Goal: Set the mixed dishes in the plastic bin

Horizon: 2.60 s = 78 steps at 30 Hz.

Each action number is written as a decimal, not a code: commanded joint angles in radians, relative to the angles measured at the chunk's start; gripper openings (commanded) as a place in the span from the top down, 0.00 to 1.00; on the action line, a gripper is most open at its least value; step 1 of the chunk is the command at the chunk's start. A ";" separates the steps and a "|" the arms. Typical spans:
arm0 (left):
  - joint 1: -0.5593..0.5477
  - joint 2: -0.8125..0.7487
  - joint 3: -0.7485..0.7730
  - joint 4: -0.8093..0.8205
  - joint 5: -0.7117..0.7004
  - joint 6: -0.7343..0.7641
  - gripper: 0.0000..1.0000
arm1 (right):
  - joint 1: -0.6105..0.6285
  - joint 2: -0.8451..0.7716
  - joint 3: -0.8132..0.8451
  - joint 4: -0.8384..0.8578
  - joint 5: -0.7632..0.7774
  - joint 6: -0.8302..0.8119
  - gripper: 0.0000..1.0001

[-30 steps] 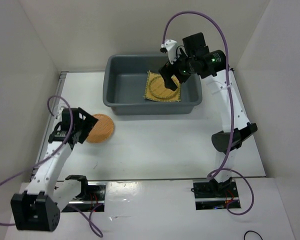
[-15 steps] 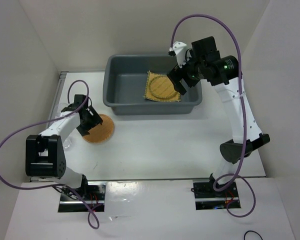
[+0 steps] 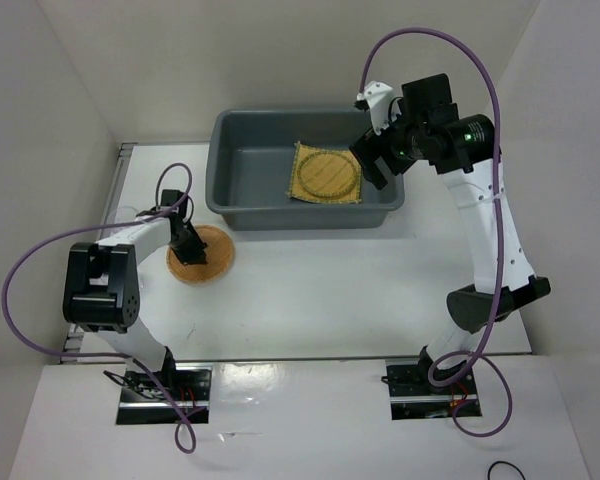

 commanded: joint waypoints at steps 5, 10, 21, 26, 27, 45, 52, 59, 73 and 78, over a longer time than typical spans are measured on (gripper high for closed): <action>-0.106 0.127 -0.042 -0.067 0.155 0.075 1.00 | -0.024 -0.055 -0.006 0.003 0.005 -0.012 0.01; -0.214 0.014 -0.114 -0.043 0.259 -0.016 1.00 | -0.033 -0.055 -0.017 0.003 -0.004 -0.012 0.01; -0.391 -0.104 0.096 -0.029 0.387 -0.031 0.66 | -0.033 -0.055 -0.026 0.003 -0.013 -0.012 0.01; -0.336 -0.354 0.055 -0.048 0.329 -0.004 0.13 | -0.033 -0.075 -0.061 0.003 -0.013 -0.021 0.01; -0.322 -0.387 0.030 -0.061 0.319 -0.004 0.06 | -0.033 -0.075 -0.062 0.003 -0.022 -0.021 0.01; -0.127 -0.572 -0.353 -0.014 0.190 -0.188 0.00 | -0.033 -0.114 -0.100 0.003 -0.070 -0.021 0.01; -0.066 -0.605 -0.611 0.283 0.356 -0.247 0.00 | -0.033 -0.134 -0.132 0.003 -0.070 -0.021 0.01; -0.057 -0.530 -0.674 0.455 0.396 -0.258 0.00 | -0.033 -0.154 -0.152 0.003 -0.070 -0.021 0.01; -0.026 -0.123 -0.745 0.792 0.537 -0.246 0.99 | -0.042 -0.174 -0.213 0.003 -0.042 -0.021 0.01; -0.026 -0.171 -0.684 0.625 0.546 -0.211 1.00 | -0.042 -0.174 -0.213 0.003 -0.033 -0.021 0.01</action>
